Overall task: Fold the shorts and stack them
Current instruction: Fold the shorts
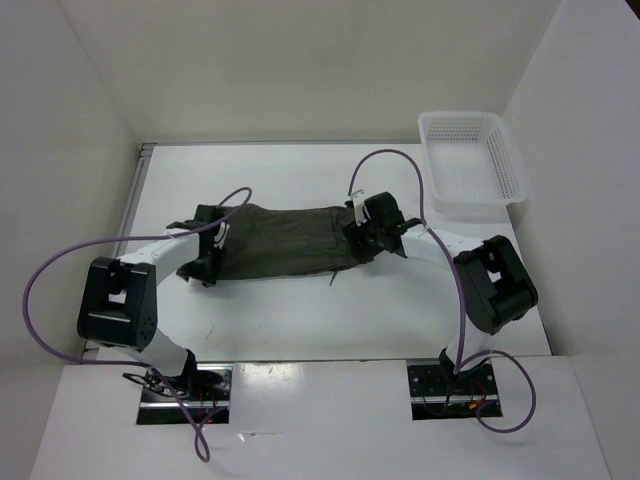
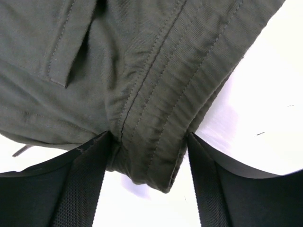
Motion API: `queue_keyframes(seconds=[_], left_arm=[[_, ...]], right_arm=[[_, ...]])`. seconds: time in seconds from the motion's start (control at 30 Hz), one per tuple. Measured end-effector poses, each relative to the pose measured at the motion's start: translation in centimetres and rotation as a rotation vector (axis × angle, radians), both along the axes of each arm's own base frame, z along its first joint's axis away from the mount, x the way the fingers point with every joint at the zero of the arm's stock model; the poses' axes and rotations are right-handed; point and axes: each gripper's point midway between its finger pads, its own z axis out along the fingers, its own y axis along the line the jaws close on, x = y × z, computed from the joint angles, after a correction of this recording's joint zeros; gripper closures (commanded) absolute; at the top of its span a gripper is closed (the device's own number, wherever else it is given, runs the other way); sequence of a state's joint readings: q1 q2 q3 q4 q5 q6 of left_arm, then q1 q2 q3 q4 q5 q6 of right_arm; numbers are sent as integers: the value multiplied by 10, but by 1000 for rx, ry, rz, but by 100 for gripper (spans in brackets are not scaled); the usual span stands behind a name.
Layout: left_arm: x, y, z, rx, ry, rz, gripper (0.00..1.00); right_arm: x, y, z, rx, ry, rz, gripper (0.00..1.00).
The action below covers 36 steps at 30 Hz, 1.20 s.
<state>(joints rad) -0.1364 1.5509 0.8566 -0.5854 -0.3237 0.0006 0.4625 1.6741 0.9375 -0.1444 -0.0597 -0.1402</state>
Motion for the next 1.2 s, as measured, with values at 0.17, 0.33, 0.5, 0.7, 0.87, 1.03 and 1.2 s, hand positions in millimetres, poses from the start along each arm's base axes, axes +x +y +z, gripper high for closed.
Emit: queue_keyframes(seconds=[0.17, 0.33, 0.5, 0.7, 0.87, 1.03, 1.2], left_arm=[[39, 11, 38, -73, -99, 77, 30], [94, 3, 104, -274, -274, 80, 26], [136, 23, 130, -403, -339, 123, 26], [161, 34, 47, -428, -160, 182, 26], [177, 32, 5, -445, -89, 189, 26], [197, 31, 18, -455, -145, 166, 27], [215, 30, 29, -473, -210, 143, 38]], right_arm=[[13, 10, 28, 38, -18, 25, 24], [54, 32, 91, 211, -93, 30, 24], [86, 34, 113, 322, -96, -38, 24], [99, 23, 51, 277, 20, -165, 24], [106, 18, 17, 233, 69, -219, 24], [118, 19, 23, 244, 48, -242, 24], [123, 19, 26, 246, 31, -251, 24]])
